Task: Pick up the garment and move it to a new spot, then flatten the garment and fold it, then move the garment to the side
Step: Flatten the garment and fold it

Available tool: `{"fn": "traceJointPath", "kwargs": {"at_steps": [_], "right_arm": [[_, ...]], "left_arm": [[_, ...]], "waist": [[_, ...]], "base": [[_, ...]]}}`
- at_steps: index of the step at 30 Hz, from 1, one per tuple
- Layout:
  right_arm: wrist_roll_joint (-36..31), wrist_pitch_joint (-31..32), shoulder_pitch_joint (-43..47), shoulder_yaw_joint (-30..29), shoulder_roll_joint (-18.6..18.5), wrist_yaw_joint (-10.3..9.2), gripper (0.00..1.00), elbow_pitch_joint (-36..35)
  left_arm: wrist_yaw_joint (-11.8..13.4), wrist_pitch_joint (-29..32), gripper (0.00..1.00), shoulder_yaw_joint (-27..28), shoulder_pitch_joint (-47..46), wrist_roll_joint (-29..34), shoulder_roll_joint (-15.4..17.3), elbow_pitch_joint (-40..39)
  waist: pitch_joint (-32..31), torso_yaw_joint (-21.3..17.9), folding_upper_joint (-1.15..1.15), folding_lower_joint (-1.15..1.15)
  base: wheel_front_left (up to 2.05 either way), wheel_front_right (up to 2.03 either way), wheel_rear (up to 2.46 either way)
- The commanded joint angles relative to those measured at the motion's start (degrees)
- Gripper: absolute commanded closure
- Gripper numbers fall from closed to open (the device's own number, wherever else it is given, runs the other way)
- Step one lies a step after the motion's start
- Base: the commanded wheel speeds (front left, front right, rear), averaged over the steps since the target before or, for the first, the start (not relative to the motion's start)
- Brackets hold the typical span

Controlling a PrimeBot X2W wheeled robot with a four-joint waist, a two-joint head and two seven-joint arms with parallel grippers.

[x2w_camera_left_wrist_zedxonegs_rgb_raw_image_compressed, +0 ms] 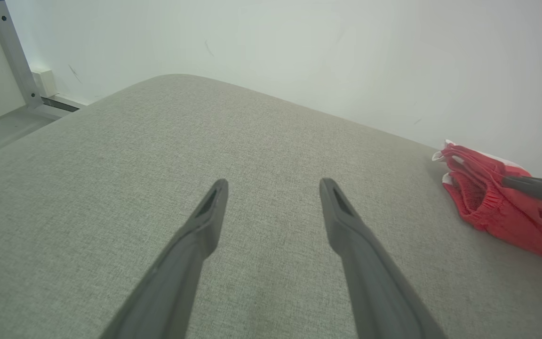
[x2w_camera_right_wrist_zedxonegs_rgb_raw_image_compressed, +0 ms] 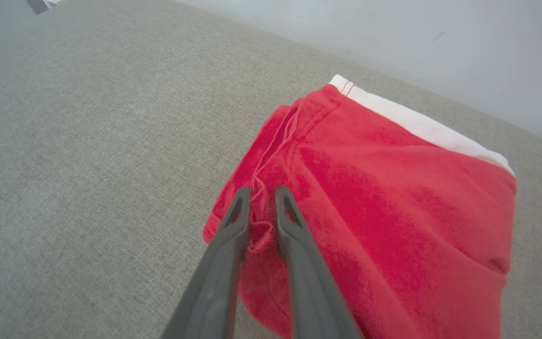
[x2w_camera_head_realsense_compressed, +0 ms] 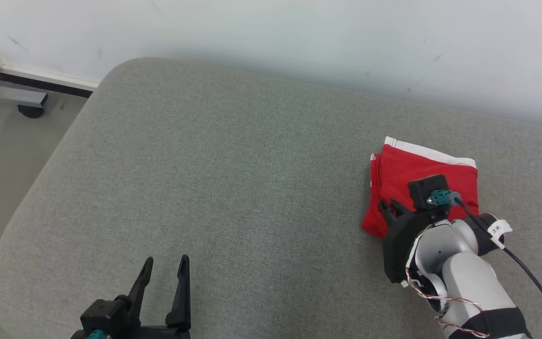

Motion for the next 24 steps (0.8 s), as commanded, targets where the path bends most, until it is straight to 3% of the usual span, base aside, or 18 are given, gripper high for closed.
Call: {"fn": "traceJointPath", "kwargs": {"at_steps": [1,2,9,10,11,12,18,24], "right_arm": [[-0.03,-0.13,-0.14,0.94,-0.07,-0.15,0.93,-0.02],[0.36,-0.27,0.13,1.63,-0.05,-0.15,1.00,-0.22],[1.81,0.73,2.24,6.29,0.61,-0.15,1.00,-2.02],[2.08,0.60,2.39,6.83,0.70,-0.15,0.94,-2.26],[2.33,0.45,2.64,7.59,0.74,-0.15,0.54,-2.43],[2.72,0.82,3.00,8.07,0.85,-0.15,0.00,-2.32],[5.02,0.78,4.76,9.94,0.81,-0.15,0.00,-4.15],[7.35,-3.55,10.47,4.71,1.69,-0.15,0.00,-11.71]], "left_arm": [[0.23,-0.14,0.00,0.04,0.24,-0.27,0.05,0.17],[0.28,-0.17,0.00,0.14,0.34,-0.33,0.12,0.19],[0.75,-0.28,0.00,0.54,0.86,-0.59,0.61,-0.08],[0.72,-0.28,0.00,0.49,0.88,-0.61,0.63,-0.13],[0.72,-0.27,0.00,0.44,0.83,-0.62,0.60,-0.15],[0.76,-0.25,0.00,0.40,0.83,-0.64,0.61,-0.15],[0.92,-0.37,0.00,0.56,1.22,-0.83,0.86,0.06],[1.88,-1.11,0.00,2.35,2.30,-0.44,0.93,-0.87]], "waist": [[-0.22,0.06,0.00,0.00],[-0.38,0.03,0.00,0.00],[-1.40,-1.17,0.00,0.00],[-1.43,-1.39,0.00,0.00],[-1.47,-1.56,0.00,0.00],[-1.57,-1.76,0.00,0.00],[-2.80,-3.03,0.00,0.00],[-5.65,-5.19,0.00,0.00]], "base": [[0.00,0.00,0.00],[0.00,0.00,0.00],[0.00,0.00,0.00],[0.00,0.00,0.00],[0.00,0.00,0.00],[0.00,0.00,0.00],[0.00,0.00,0.00],[0.00,0.00,0.00]]}}
